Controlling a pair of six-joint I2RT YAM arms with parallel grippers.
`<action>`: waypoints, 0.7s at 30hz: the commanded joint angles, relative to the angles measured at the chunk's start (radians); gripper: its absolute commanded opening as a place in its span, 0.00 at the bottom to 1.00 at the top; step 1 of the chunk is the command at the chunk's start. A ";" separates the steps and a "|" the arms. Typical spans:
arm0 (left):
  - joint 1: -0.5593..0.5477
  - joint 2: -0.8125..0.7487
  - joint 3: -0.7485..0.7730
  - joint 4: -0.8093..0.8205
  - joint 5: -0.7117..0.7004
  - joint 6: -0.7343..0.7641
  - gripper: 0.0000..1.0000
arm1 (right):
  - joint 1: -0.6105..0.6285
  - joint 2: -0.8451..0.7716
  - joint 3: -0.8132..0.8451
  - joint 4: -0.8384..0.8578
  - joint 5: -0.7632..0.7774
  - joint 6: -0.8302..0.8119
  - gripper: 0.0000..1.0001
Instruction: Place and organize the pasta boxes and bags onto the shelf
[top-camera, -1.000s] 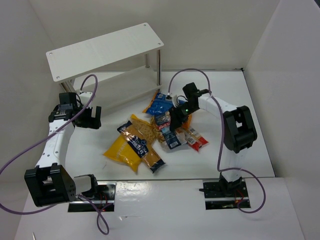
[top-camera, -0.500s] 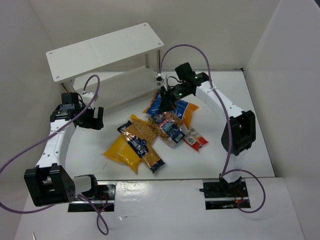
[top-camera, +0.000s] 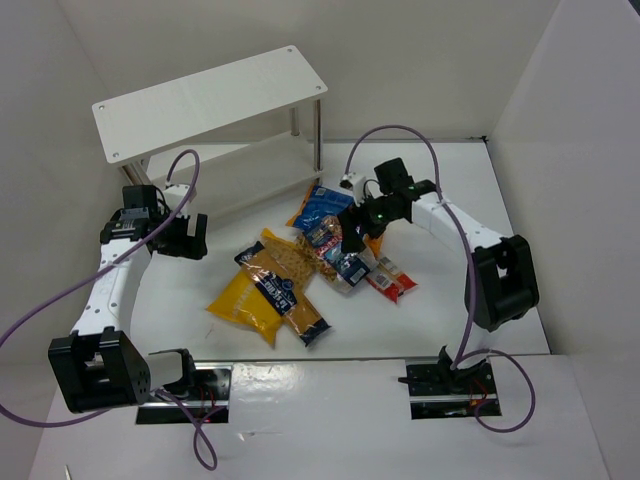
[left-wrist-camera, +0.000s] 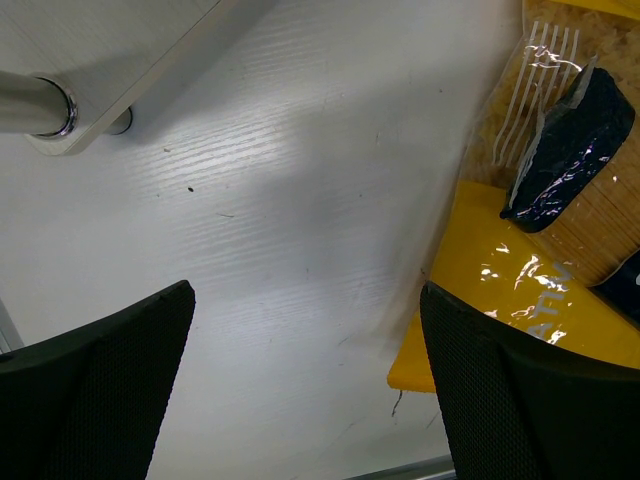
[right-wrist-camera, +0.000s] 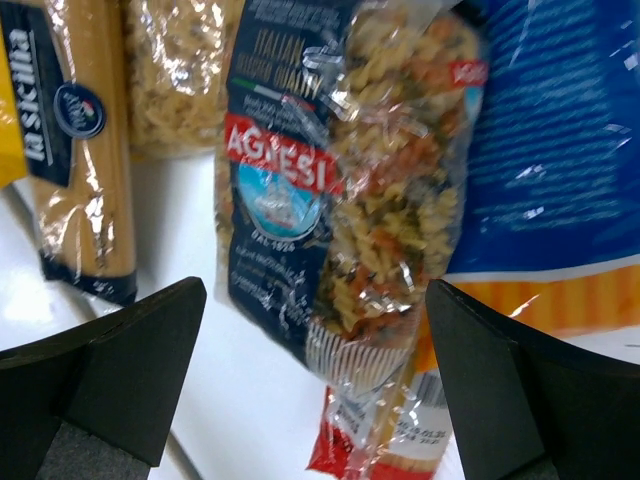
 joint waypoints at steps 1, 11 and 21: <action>-0.001 -0.017 0.009 0.014 0.009 0.022 0.99 | 0.011 -0.022 -0.010 0.090 0.049 0.011 0.99; -0.001 -0.017 0.009 0.014 0.009 0.022 0.99 | 0.011 0.070 -0.061 0.122 0.031 -0.020 0.99; -0.001 -0.008 0.009 0.023 0.009 0.022 0.99 | 0.033 0.140 -0.046 0.087 -0.047 -0.079 0.99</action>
